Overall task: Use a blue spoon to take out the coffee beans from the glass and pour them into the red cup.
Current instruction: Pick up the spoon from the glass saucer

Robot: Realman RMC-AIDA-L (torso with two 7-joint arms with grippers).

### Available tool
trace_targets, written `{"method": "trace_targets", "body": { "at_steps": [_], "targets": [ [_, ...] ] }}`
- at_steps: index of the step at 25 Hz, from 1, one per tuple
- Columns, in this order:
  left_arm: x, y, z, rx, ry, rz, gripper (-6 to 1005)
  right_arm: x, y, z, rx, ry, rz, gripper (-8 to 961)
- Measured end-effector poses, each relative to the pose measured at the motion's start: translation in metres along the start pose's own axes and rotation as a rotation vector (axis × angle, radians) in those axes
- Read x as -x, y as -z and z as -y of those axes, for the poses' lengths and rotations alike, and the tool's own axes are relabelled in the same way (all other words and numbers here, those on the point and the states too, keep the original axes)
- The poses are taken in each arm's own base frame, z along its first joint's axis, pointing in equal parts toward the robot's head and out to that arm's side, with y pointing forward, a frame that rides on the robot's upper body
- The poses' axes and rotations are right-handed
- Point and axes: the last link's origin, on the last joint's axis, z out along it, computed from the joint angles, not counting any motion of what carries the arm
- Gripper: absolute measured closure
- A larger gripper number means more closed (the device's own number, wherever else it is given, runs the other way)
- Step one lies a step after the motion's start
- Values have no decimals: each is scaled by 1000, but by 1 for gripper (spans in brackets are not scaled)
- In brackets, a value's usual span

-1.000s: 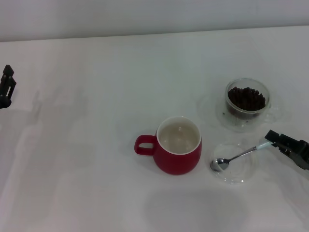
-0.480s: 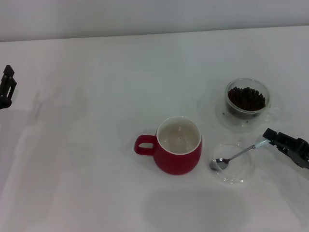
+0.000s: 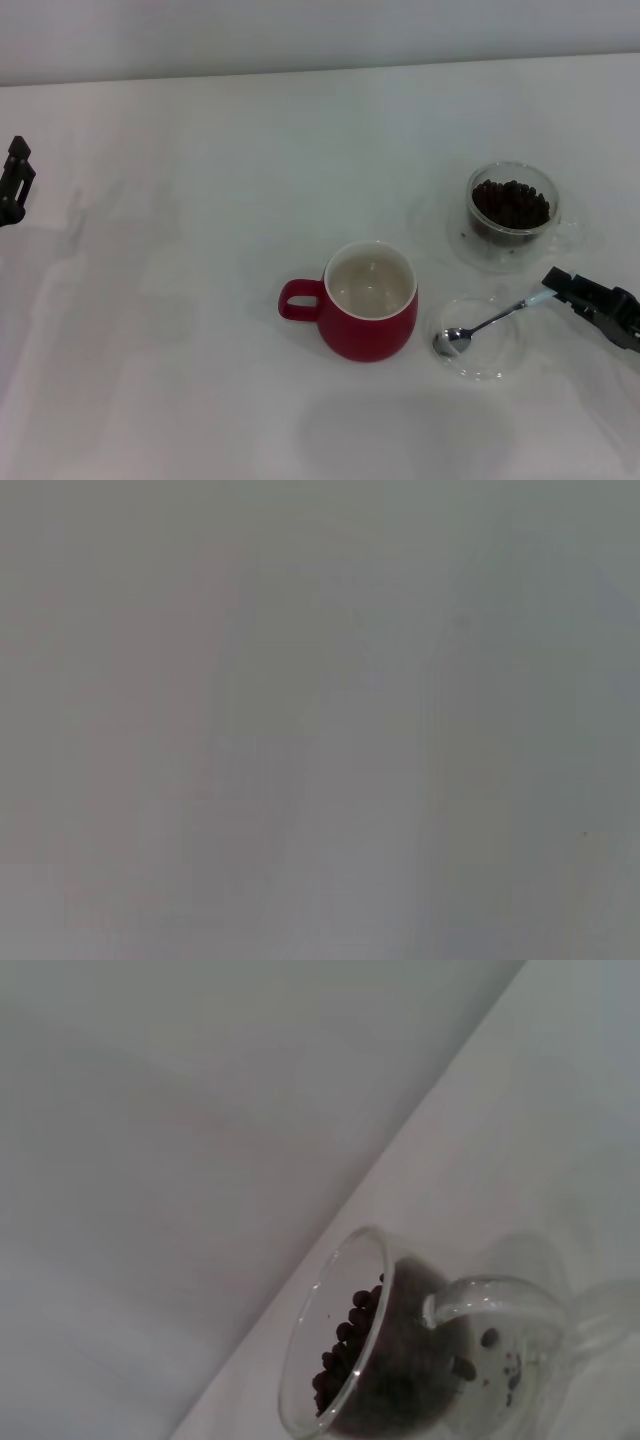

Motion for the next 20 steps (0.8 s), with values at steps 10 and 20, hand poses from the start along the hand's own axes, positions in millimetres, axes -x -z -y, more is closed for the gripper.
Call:
{"method": "trace_targets", "body": {
  "at_steps": [10,20],
  "targets": [
    [1,1,0,-1,1,1,431,0,0,4,-30,2,3,676],
    [1,1,0,-1,2,2,431,1,-2,2,-16,4,2,682]
  ]
}}
